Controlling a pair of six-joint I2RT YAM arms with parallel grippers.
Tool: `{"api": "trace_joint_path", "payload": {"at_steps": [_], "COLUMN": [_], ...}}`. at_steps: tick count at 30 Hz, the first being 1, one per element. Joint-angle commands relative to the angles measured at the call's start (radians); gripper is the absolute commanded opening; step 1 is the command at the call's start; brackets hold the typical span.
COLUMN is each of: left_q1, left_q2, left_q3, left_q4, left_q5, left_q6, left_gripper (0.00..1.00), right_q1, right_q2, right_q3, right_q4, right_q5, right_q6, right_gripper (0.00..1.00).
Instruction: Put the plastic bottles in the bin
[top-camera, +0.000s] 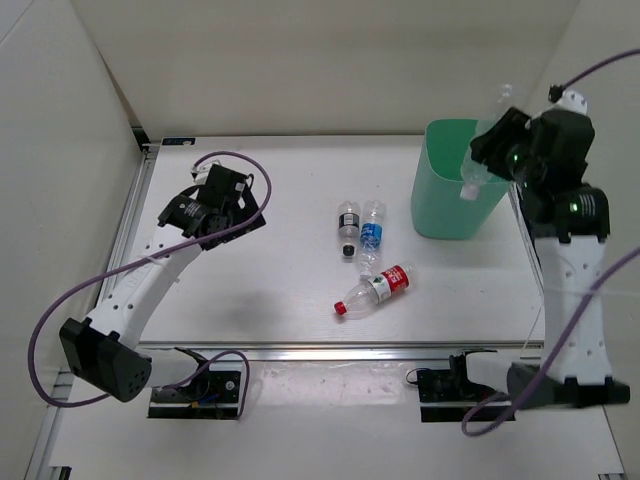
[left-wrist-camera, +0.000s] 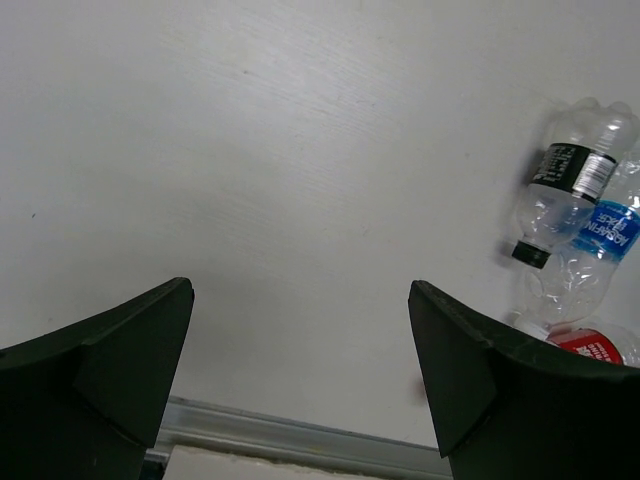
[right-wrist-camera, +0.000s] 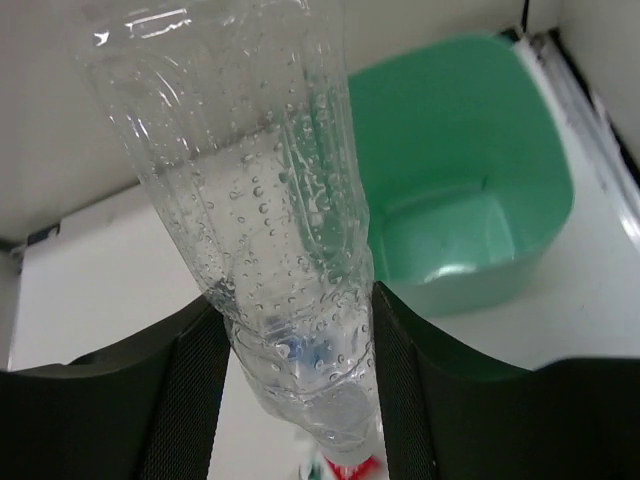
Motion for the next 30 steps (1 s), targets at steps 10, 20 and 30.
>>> {"api": "trace_joint_path", "payload": {"at_steps": [10, 20, 30], "left_q1": [-0.022, -0.086, -0.131], "left_q2": [0.206, 0.677, 0.987], "left_q3": [0.162, 0.483, 0.733], "left_q4": [0.298, 0.39, 0.39], "left_q5": [0.172, 0.447, 0.568], "left_q6": [0.243, 0.303, 0.302], "left_gripper": [0.98, 1.0, 1.0], "right_q1": [-0.06, -0.016, -0.028], "right_q2": [0.488, 0.194, -0.107], "right_q3": [0.267, 0.052, -0.246], "right_q4": [0.168, 0.096, 0.09], "right_q5": [0.168, -0.016, -0.15], "right_q6": [-0.067, 0.074, 0.116], "right_gripper": [0.48, 1.0, 1.0]}}
